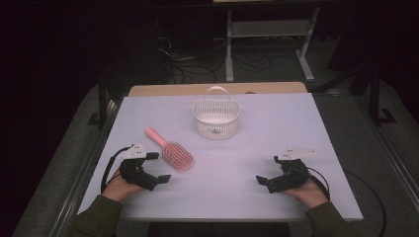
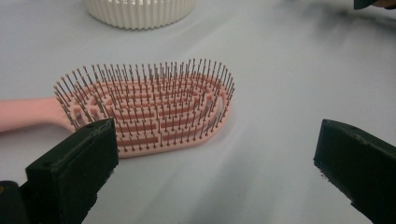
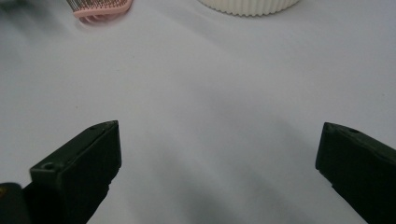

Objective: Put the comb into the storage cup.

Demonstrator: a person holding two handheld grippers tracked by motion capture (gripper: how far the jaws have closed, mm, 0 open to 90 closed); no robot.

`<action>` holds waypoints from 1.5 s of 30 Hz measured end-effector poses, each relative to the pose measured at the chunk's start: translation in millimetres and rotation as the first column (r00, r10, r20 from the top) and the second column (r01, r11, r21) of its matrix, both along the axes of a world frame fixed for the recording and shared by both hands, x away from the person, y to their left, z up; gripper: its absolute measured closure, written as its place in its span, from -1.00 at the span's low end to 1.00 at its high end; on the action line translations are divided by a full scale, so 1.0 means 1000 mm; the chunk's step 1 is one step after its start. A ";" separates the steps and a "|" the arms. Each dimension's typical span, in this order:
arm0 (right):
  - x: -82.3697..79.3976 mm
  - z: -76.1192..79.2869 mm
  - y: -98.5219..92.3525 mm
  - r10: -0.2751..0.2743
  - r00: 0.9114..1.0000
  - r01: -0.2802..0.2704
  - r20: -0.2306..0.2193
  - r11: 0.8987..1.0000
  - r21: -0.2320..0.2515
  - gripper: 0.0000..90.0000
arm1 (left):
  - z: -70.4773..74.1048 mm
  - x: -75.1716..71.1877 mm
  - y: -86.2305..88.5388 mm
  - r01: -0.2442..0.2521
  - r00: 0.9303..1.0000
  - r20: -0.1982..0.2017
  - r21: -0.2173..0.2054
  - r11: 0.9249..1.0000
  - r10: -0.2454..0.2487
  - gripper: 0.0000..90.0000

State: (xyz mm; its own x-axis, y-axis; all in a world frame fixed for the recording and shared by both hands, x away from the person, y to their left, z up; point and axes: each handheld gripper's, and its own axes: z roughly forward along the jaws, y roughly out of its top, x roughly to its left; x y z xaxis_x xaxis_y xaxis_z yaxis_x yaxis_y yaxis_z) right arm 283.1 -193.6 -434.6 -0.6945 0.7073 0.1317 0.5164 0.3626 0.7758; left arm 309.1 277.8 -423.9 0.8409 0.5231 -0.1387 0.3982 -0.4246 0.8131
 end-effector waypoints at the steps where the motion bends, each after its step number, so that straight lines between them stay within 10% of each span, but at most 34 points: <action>1: 0.000 0.000 0.000 0.000 1.000 0.000 0.000 1.000 0.000 -1.00 | 0.000 0.000 0.000 0.000 1.000 0.000 0.000 1.000 0.000 -1.00; 45: 0.000 0.003 -0.001 -0.003 1.000 0.003 0.005 0.999 0.036 -1.00 | 0.019 0.017 0.001 -0.010 0.999 0.034 -0.007 1.000 0.010 -1.00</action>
State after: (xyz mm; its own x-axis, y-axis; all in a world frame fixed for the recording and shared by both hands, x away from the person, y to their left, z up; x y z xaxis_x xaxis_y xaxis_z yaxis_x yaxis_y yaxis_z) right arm 283.5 -194.8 -431.4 -0.6928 0.7045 0.1540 0.5139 0.3326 0.7908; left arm 326.6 278.5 -405.1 0.8399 0.5307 -0.1139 0.3748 -0.4152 0.8290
